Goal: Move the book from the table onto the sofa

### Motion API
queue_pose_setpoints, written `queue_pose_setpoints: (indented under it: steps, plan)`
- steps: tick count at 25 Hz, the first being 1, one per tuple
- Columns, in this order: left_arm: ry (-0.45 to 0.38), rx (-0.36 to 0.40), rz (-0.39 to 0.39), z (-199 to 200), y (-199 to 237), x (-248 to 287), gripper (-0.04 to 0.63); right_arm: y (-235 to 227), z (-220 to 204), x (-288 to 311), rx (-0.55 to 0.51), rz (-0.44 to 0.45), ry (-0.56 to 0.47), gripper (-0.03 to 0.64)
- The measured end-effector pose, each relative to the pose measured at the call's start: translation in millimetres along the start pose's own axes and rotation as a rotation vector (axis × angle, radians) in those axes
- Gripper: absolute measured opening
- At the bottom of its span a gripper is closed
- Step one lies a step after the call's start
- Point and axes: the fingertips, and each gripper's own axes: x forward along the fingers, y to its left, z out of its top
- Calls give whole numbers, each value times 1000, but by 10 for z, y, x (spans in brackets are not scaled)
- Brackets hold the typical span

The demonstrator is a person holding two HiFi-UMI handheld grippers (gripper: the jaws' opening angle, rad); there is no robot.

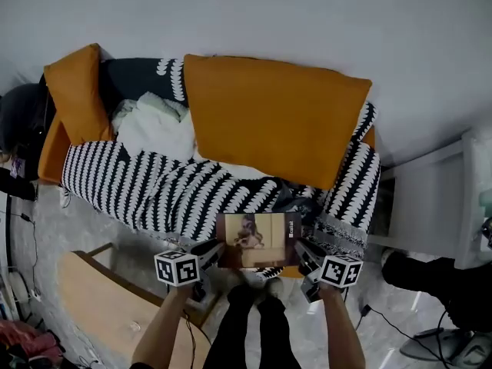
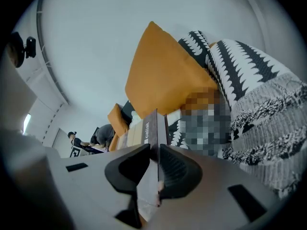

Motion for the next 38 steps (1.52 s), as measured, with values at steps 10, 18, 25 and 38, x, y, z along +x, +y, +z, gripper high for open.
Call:
queue_pose_setpoints:
  steps: [10,18,25,38]
  plan:
    - [4,-16,8,69,470,436,104,-432,25,507,17,-31,9,81]
    - [-5,19,114,103,777,478,104,-668,45,543,54,-115,-25,81]
    - [3,38,119,29,751,434,104,-637,-20,499,48,-110,-20,81]
    - [-62,174,53,160,-496,-112,29,458,99,-35,-62,17,-58,28]
